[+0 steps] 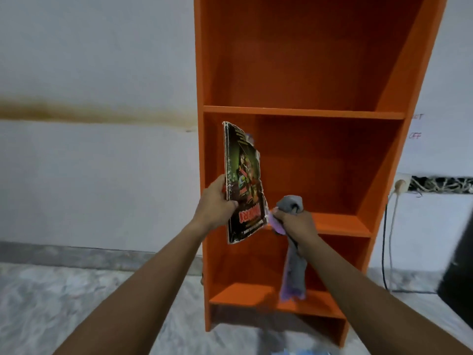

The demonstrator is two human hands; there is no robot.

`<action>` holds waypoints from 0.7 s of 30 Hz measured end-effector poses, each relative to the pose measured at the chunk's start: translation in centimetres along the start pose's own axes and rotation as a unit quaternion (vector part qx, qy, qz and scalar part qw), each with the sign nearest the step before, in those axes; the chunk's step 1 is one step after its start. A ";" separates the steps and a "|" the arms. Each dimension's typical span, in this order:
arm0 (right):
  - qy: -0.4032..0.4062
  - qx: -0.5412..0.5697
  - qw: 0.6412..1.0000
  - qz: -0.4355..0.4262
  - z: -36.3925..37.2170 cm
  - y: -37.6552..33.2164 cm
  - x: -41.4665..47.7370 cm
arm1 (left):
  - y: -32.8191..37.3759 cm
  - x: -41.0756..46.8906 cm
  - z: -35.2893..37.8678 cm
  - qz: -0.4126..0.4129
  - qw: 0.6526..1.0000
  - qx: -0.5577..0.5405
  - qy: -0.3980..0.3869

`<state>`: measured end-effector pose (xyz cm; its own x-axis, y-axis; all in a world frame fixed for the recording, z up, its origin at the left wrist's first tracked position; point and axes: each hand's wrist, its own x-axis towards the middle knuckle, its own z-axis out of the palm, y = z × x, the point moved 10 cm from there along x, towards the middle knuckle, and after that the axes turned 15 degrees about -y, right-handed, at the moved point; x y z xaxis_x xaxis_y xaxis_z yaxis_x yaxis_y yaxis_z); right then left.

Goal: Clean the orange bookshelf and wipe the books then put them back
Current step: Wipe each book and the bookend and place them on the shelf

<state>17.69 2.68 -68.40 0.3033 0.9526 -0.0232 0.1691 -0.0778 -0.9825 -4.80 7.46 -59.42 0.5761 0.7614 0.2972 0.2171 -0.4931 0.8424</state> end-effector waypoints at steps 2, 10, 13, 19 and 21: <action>-0.039 0.000 0.999 -0.008 2.9 -0.6 2.4 | -0.5 1.5 -0.8 0.015 0.997 0.037 0.061; -0.067 -0.038 0.997 -0.018 8.7 -1.6 11.1 | -5.1 6.1 -3.0 -0.047 0.964 0.138 0.221; -0.068 -0.090 0.994 -0.009 9.9 -0.7 12.7 | -7.0 5.8 -2.7 -0.074 0.954 0.143 0.251; -0.052 -0.170 0.984 -0.018 10.6 -0.8 13.2 | -8.2 5.0 -2.2 -0.084 0.957 0.120 0.249; -0.051 -0.166 0.985 -0.023 10.5 -0.9 12.7 | -8.0 4.5 -2.0 -0.086 0.958 0.117 0.247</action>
<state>11.54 17.94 -69.72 0.1956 0.9806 -0.0153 0.4821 -0.1097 -0.8692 -5.55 15.64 -63.94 0.0858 0.9178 0.3877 0.4796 -0.3791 0.7913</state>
